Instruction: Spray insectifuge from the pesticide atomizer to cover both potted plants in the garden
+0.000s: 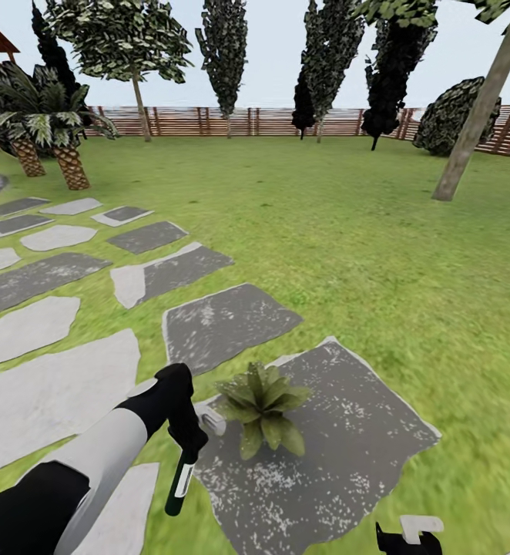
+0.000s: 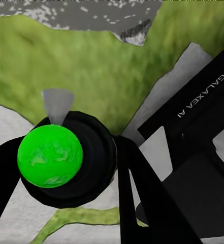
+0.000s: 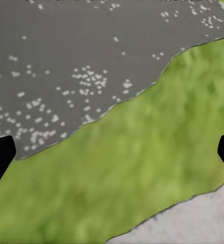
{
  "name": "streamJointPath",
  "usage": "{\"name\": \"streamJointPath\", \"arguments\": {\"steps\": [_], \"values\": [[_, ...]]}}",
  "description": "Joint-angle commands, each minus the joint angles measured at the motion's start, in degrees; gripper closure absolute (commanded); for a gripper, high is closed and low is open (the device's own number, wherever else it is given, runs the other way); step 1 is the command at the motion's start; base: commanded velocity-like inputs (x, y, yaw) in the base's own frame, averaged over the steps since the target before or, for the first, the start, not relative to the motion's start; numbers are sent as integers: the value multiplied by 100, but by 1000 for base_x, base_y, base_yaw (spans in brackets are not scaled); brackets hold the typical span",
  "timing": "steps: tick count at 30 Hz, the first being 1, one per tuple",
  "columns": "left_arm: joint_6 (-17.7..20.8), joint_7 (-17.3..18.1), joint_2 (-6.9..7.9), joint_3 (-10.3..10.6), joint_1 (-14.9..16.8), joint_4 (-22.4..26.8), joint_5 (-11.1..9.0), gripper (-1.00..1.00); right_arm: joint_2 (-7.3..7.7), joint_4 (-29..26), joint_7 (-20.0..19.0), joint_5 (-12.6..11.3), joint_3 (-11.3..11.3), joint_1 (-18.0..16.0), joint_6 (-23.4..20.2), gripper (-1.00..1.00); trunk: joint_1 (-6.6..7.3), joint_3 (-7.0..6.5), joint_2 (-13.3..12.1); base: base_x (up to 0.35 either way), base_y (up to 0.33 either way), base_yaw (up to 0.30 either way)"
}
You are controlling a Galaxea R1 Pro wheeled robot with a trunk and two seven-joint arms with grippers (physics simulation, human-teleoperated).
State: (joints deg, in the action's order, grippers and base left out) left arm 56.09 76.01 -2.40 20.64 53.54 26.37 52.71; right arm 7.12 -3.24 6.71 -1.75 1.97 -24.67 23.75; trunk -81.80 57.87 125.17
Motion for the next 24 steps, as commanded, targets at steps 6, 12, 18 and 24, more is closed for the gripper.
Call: {"name": "streamJointPath", "arguments": {"steps": [6,12,18,24], "values": [[51,54,-3,3,4,14,61,100,0,7,14,-18,23,-3,16,-100,1,5,2,0,-248,82],[51,54,2,9,7,17,64,100,0,8,14,-18,23,-3,16,-100,1,5,2,0,-272,261],[51,48,3,3,10,17,64,100,0,5,14,-18,23,-3,16,-100,1,5,2,0,-273,276],[51,46,3,9,4,13,64,100,0,6,14,-18,23,-3,16,-100,1,5,2,0,-273,276]]}}
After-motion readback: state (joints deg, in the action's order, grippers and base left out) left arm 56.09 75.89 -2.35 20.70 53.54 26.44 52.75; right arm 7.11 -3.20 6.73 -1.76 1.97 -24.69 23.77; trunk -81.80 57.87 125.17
